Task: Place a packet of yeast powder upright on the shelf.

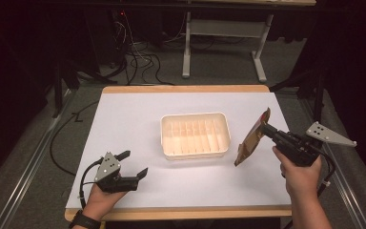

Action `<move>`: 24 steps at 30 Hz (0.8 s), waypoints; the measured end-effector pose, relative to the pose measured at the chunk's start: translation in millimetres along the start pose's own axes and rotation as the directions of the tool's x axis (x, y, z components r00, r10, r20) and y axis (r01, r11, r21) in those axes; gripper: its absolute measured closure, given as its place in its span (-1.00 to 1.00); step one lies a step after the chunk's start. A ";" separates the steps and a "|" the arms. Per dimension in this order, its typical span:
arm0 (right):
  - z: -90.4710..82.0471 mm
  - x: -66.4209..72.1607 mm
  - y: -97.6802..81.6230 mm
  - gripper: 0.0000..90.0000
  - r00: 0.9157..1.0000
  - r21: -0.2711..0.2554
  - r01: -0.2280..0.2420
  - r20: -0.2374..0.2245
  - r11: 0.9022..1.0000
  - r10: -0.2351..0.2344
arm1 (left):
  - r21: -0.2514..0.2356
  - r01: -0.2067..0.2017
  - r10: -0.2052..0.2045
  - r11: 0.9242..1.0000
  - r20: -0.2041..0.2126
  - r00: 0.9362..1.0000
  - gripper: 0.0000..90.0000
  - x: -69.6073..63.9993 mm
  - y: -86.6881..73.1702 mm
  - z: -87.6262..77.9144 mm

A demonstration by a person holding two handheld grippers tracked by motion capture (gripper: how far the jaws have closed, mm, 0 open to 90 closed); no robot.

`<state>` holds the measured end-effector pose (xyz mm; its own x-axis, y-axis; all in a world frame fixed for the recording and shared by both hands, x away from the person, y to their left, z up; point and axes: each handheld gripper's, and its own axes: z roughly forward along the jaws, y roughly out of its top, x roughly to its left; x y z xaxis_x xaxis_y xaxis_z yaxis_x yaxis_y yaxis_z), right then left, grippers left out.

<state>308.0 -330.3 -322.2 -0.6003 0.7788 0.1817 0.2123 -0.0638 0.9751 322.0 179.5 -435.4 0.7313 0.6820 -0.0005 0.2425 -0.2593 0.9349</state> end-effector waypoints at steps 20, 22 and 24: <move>18.4 22.4 39.8 1.00 0.996 -0.005 0.078 -0.047 0.997 -0.078 | 0.000 0.000 0.000 1.000 0.001 1.000 -0.71 0.0 0.0 -0.2; 24.1 24.4 39.9 1.00 0.995 -0.002 0.074 -0.060 0.997 -0.074 | 0.000 -0.001 0.001 1.000 0.001 1.000 -0.71 -0.3 0.1 -0.2; 29.3 26.5 39.3 1.00 0.995 0.005 0.071 -0.069 0.997 -0.071 | 0.000 -0.003 0.003 1.000 0.002 1.000 -0.71 -0.5 0.2 -0.4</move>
<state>323.1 -293.8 -282.8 -0.6653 0.7368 0.1205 0.1728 -0.0050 0.9849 321.4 179.4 -435.1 0.7330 0.6803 0.0016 0.2405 -0.2614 0.9348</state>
